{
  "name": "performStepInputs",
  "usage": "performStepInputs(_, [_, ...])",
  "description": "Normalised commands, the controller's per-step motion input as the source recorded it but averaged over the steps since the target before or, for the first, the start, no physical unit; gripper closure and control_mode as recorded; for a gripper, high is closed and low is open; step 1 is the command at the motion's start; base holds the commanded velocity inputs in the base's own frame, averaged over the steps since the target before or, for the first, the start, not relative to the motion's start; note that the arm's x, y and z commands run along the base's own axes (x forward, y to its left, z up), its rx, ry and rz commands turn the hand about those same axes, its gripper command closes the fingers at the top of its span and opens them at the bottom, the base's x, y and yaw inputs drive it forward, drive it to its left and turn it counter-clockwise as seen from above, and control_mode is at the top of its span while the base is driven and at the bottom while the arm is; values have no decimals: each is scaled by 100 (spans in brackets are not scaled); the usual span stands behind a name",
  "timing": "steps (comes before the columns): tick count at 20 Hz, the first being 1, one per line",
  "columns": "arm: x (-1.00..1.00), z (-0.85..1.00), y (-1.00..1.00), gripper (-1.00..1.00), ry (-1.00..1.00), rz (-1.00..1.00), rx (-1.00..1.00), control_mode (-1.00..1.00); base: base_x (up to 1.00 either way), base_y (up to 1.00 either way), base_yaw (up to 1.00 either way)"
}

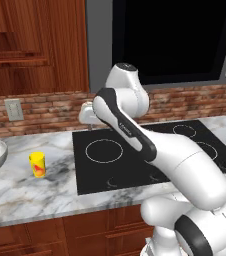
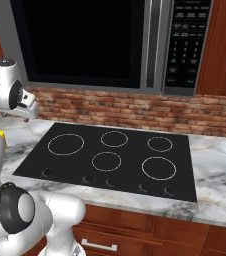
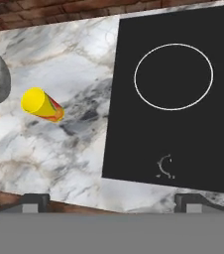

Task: Pick the cup and bowl from the counter and place them on the counter next to the sink.

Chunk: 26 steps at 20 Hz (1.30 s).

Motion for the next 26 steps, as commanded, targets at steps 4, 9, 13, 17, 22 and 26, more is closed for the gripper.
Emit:
performStepInputs(4, [22,-24,49,-100,0,0,3,-100,0,0,0])
performStepInputs(9, [19,-10,36,-100,0,0,0,-100,0,0,0])
performStepInputs(13, [36,0,13,-100,0,0,0,-100,0,0,0])
performStepInputs(17, [23,0,11,-100,0,0,0,-100,0,0,0])
performStepInputs(22, [10,0,12,-100,0,0,-1,-100,0,0,0])
performStepInputs(26, [10,-3,20,-100,0,0,-3,-100,0,0,0])
